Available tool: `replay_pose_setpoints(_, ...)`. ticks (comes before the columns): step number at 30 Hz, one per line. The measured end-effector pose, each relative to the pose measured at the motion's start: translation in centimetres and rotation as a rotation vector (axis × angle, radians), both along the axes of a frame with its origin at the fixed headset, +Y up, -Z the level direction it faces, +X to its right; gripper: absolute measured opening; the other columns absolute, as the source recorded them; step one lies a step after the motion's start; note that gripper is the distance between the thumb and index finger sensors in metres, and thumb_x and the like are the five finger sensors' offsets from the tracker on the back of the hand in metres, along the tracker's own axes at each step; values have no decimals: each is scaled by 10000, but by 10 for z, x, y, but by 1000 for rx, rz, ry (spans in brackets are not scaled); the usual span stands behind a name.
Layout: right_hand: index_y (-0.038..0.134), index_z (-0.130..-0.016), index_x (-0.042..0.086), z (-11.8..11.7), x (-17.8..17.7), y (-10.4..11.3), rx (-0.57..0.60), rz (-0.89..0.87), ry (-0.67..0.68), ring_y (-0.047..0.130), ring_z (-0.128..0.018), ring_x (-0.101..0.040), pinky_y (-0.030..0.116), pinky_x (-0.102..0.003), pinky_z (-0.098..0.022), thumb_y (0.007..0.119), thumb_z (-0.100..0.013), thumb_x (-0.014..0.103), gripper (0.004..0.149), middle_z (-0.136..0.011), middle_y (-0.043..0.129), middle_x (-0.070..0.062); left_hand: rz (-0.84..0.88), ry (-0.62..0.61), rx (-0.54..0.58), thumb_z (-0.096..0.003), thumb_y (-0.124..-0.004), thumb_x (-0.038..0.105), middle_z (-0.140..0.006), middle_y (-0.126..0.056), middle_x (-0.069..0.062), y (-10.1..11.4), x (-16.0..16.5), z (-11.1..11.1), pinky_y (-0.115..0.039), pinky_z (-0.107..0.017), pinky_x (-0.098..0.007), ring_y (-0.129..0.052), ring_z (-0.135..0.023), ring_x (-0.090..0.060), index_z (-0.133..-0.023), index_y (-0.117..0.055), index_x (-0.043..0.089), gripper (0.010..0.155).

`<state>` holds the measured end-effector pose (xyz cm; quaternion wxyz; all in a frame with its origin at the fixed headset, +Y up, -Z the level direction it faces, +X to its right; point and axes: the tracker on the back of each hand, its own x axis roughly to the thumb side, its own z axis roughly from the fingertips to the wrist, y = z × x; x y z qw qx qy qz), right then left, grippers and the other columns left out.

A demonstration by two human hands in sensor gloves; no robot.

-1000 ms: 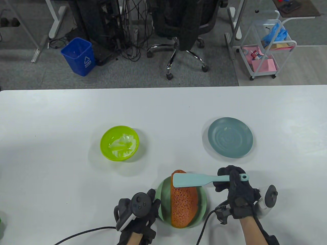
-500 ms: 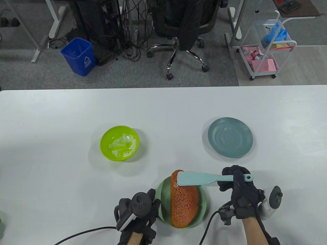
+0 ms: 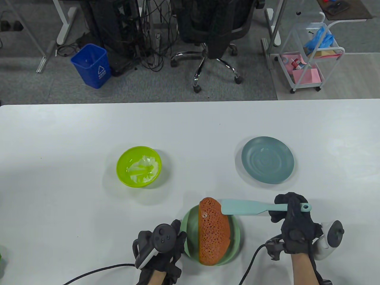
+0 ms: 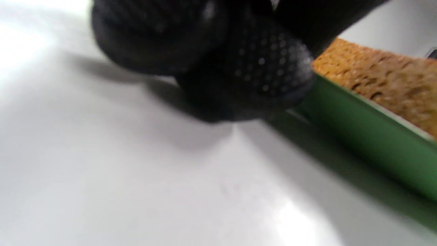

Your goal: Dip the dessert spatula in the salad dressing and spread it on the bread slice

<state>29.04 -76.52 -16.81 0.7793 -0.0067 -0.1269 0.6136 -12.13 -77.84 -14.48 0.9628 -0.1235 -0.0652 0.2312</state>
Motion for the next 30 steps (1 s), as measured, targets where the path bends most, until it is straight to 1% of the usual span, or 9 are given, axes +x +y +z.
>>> replay_pose_setpoints(4, 650, -895, 182, 0, -2, 0, 4, 4, -7, 878, -511, -490, 814, -465, -321, 701, -614, 435, 382, -864, 716, -189, 1, 1, -1, -599, -791, 413, -513, -1031, 57, 0, 0, 0, -970, -182, -231, -1101, -218, -56, -1019, -746, 50, 556)
replay_pose_setpoints(8, 665, -885, 169, -1, -5, -1, 36, -22, 1, 909, -477, -480, 846, -447, -289, 709, -609, 434, 386, -837, 742, -199, 1, 2, -1, -599, -791, 417, -513, -1031, 59, 0, 0, 0, -970, -181, -230, -1101, -218, -55, -1017, -751, 48, 558)
replay_pose_setpoints(13, 710, -859, 142, -2, -18, -1, 65, -4, 34, 967, -418, -466, 903, -420, -235, 753, -593, 424, 391, -795, 790, -222, 1, 2, -1, -599, -793, 417, -511, -1032, 58, 0, 0, 0, -970, -181, -230, -1101, -217, -55, -1018, -748, 47, 561)
replay_pose_setpoints(17, 720, -857, 138, -1, -31, -2, 67, -7, 79, 979, -430, -475, 921, -425, -245, 796, -587, 409, 390, -802, 793, -229, 3, 1, -3, -598, -794, 416, -511, -1032, 58, 0, 0, 0, -970, -181, -230, -1101, -217, -55, -1019, -746, 48, 561)
replay_pose_setpoints(22, 720, -858, 138, 0, -39, -2, 64, -17, 96, 982, -439, -478, 926, -428, -254, 822, -580, 397, 394, -808, 789, -233, 3, 1, -3, -599, -793, 416, -513, -1031, 58, 0, 0, 0, -970, -182, -230, -1101, -219, -56, -1020, -745, 49, 560)
replay_pose_setpoints(30, 713, -860, 135, 1, -40, -3, 41, -3, 96, 984, -441, -476, 931, -424, -257, 809, -586, 387, 384, -808, 785, -234, 6, 1, -5, -599, -794, 415, -511, -1032, 57, 0, 0, 0, -970, -181, -231, -1101, -217, -56, -1019, -747, 50, 559)
